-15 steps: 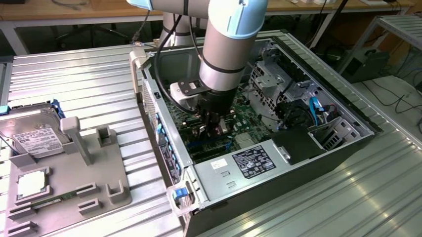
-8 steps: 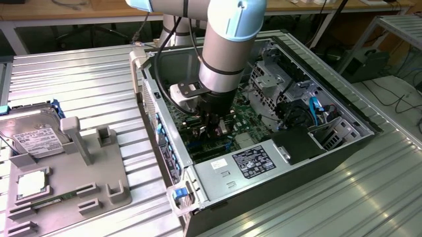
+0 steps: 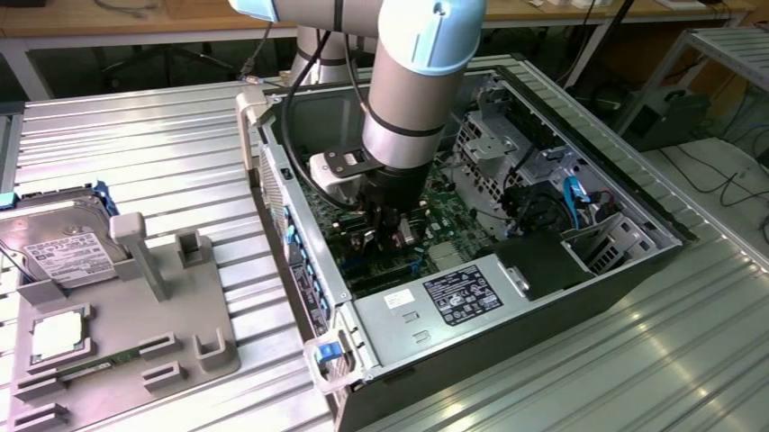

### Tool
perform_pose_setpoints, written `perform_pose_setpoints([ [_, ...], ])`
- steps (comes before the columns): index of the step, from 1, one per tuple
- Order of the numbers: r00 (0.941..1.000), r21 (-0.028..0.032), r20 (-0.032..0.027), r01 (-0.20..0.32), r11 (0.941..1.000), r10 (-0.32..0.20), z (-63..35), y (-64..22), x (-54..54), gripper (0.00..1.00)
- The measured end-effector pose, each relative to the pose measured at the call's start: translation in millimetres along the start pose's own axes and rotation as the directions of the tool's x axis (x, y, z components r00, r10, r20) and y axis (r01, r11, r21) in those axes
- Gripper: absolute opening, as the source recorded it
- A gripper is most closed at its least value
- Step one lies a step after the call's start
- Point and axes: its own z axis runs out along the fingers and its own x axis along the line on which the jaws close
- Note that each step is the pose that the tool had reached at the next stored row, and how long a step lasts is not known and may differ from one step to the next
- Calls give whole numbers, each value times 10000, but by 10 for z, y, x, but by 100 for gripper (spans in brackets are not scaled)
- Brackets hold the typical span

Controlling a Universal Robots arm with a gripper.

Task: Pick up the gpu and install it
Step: 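Insert the gpu into the slot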

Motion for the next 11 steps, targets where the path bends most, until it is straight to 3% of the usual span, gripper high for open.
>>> perform_pose_setpoints([
  [11,10000,-1,0,0,10000,0,25,1,1,28],
])
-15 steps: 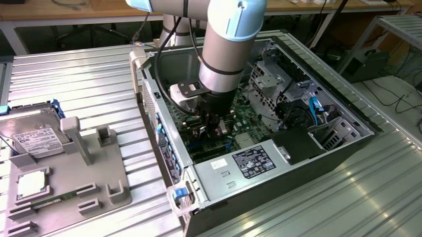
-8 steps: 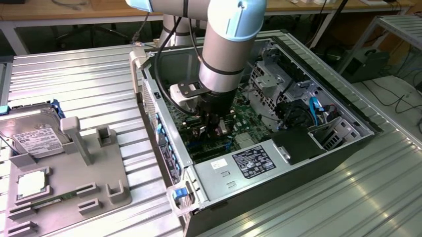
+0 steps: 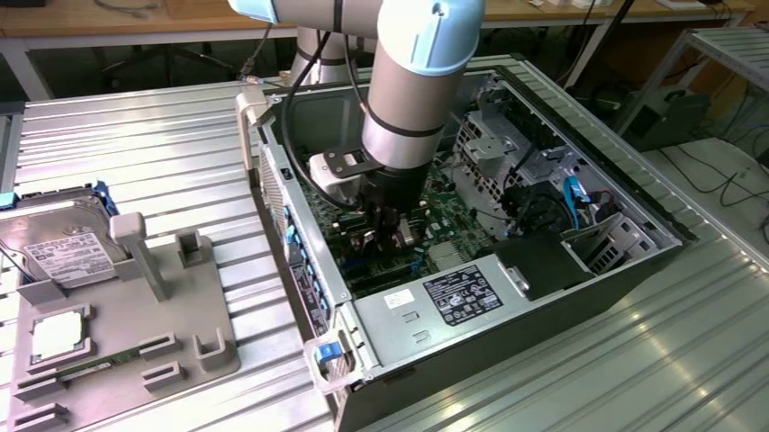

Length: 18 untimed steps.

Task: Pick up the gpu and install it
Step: 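Insert the gpu into the slot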

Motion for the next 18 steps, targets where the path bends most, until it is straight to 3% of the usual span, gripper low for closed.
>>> perform_pose_setpoints([
  [2,10000,12,27,-1,10000,1,8,-1,-3,29],
  [3,10000,9,19,-1,10000,0,5,0,-2,29],
  [4,10000,-2,-5,-1,10000,1,-19,0,-1,36],
  [6,10000,4,4,1,10000,-1,-56,0,-2,36],
  [18,10000,46,-1,3,10000,-3,-537,0,-19,36],
])
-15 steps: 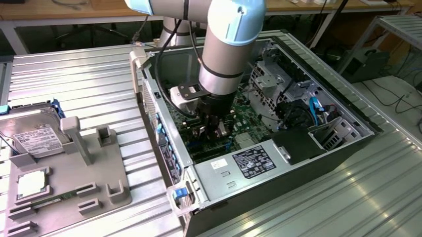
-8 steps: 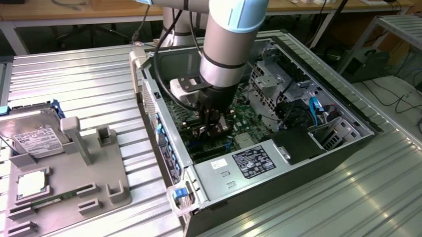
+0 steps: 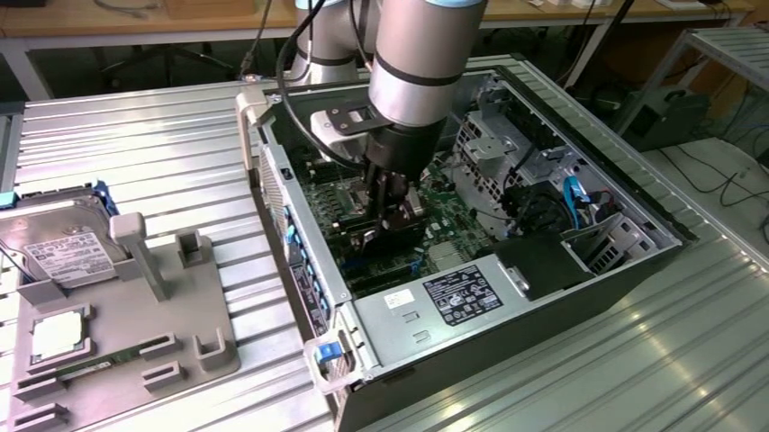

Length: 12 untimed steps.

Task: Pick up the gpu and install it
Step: 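Insert the gpu into the slot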

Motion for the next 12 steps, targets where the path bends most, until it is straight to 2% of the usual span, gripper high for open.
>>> perform_pose_setpoints([
  [2,10000,1,3,0,10000,0,-4,0,0,36],
  [3,10000,2,3,0,10000,0,-4,0,0,34],
  [4,10000,1,2,0,10000,0,-5,0,0,27],
  [6,10000,1,1,0,10000,0,-6,0,0,27],
  [7,10000,0,0,0,10000,0,-6,0,0,15],
  [8,10000,1,1,0,10000,0,-5,0,0,15],
  [9,10000,1,1,0,10000,0,-5,0,0,11],
  [12,10000,1,1,0,10000,0,-6,0,0,11],
])
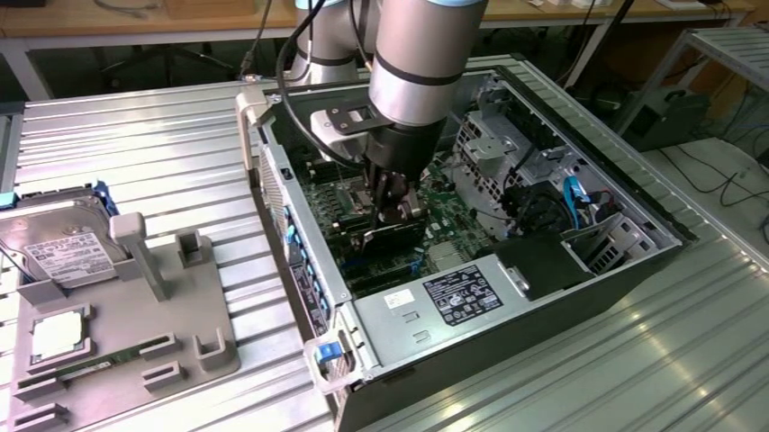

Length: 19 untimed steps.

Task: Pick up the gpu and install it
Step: 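Insert the gpu into the slot, then press down on the gpu until it lock into place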

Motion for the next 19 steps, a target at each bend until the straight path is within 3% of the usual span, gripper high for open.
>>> perform_pose_setpoints([
  [15,10000,-3,-2,1,10000,-1,0,3,0,11],
  [17,10000,-30,-2,0,10000,0,0,43,0,11],
  [19,10000,-47,8,-2,10000,2,1,206,-4,11],
])
